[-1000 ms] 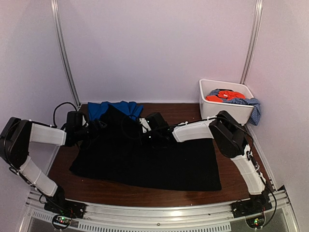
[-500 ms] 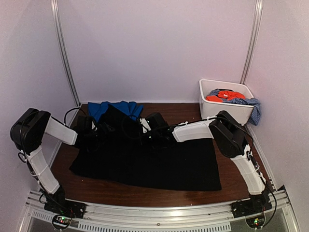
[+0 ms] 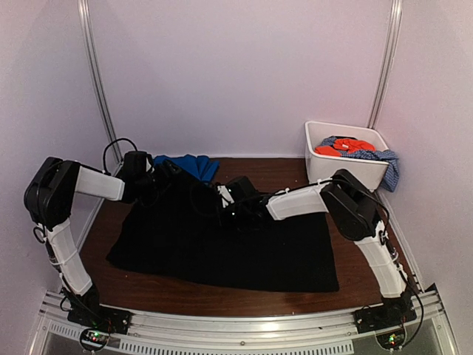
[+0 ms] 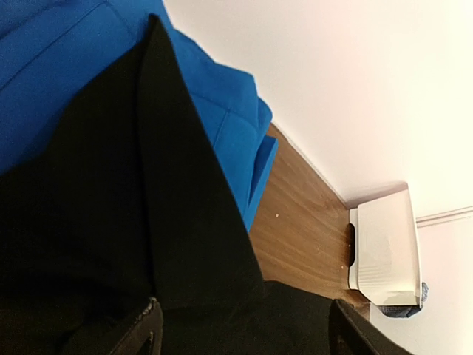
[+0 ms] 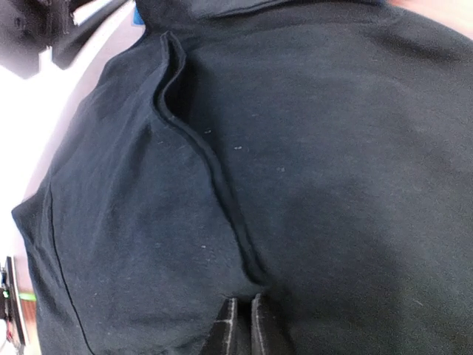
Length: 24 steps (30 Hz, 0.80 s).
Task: Fold and stack the mixed laundry pile
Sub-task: Smooth out the 1/3-folded T-shirt at the center of the board, then pick up the 1/3-folded T-shirt from the center of the board.
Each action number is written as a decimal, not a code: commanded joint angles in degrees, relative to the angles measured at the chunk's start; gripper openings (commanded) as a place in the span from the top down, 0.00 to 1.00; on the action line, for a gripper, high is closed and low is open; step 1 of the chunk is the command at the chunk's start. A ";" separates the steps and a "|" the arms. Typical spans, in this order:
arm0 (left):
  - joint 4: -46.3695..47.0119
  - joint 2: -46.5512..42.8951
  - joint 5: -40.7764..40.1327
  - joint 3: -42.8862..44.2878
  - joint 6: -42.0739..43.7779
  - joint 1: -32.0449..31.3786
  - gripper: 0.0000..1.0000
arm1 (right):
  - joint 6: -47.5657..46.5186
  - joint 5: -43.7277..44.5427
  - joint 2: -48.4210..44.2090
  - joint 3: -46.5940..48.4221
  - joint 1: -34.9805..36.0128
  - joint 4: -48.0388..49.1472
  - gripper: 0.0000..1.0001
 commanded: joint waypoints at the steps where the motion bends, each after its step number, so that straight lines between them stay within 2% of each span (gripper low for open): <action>1: -3.52 -0.35 -2.46 3.98 5.46 0.93 0.22 | -0.22 1.37 -6.44 -3.14 -2.82 0.11 0.78; 4: -7.30 -0.53 -3.90 7.57 8.38 2.07 0.22 | -0.34 0.66 -12.46 -8.96 -5.81 3.12 0.65; 7: -12.51 1.14 -4.88 13.29 11.57 2.86 0.22 | -1.48 0.34 -18.00 -14.60 -9.64 4.36 0.58; 16: -17.60 7.20 -5.71 22.30 13.89 3.69 0.26 | -5.75 2.63 -28.77 -27.26 -21.36 1.36 0.58; 24: -18.27 8.61 -4.39 24.29 14.38 3.62 0.27 | -7.86 13.20 -33.36 -34.94 -28.03 -0.58 0.65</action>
